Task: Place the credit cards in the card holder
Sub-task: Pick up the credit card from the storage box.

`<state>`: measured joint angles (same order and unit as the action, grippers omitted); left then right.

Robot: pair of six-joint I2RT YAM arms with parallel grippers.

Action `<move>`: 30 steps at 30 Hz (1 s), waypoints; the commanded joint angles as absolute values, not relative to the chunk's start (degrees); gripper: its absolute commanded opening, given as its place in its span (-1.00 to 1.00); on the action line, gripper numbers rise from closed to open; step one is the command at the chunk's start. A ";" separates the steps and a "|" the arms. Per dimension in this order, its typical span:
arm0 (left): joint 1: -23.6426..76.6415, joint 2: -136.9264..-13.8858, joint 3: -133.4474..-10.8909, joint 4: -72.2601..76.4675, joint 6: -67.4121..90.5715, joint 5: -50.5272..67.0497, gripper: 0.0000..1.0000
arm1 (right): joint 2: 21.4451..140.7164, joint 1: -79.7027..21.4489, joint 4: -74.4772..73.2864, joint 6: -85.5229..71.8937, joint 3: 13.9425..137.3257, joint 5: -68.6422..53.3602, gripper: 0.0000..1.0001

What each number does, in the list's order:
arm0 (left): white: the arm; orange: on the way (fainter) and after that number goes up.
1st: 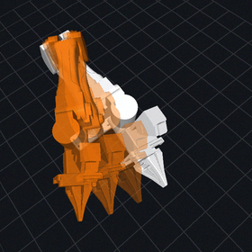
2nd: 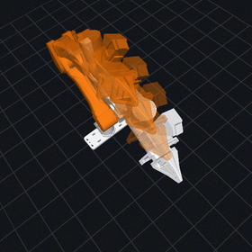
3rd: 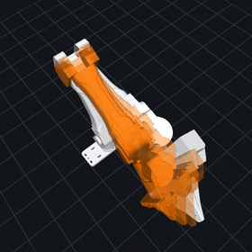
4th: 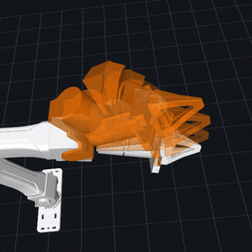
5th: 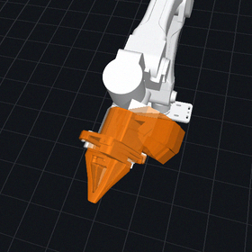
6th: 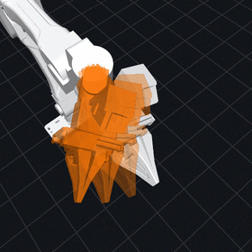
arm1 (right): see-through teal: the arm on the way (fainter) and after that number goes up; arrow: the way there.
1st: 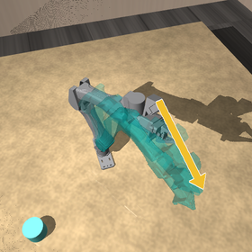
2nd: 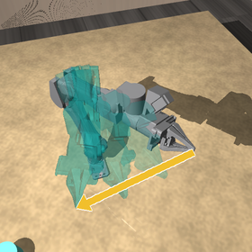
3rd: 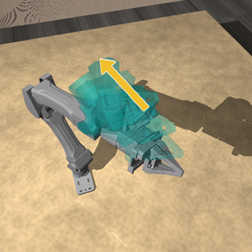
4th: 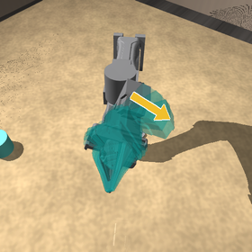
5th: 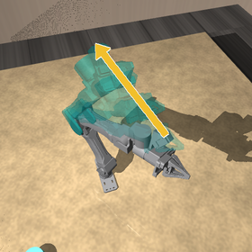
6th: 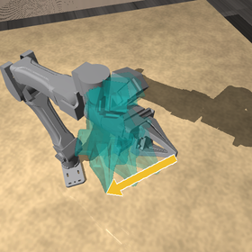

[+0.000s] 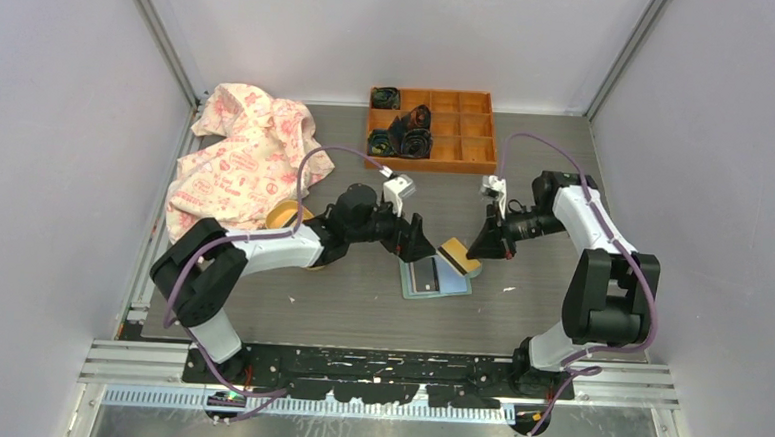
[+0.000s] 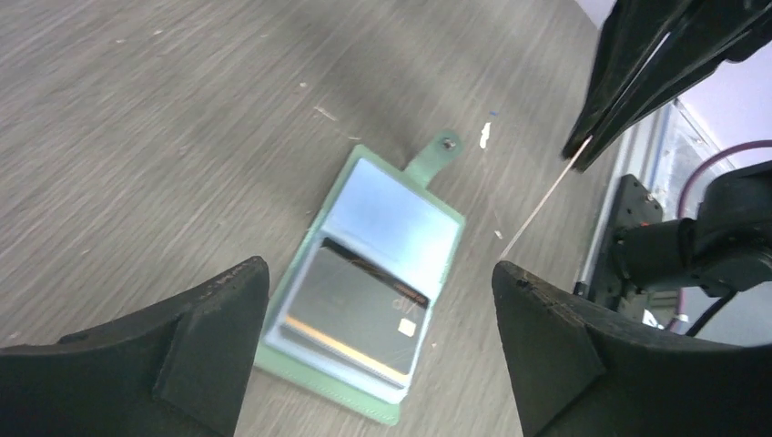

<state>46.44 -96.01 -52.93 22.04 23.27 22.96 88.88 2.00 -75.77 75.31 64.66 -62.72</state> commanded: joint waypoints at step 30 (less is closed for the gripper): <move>42.80 -86.89 -26.78 70.62 46.41 19.13 0.92 | 80.47 1.15 -22.65 5.15 52.66 -67.37 -0.98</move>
<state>43.09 -86.76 -30.24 56.55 41.74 20.47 86.08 3.33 -35.03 19.77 53.82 -66.48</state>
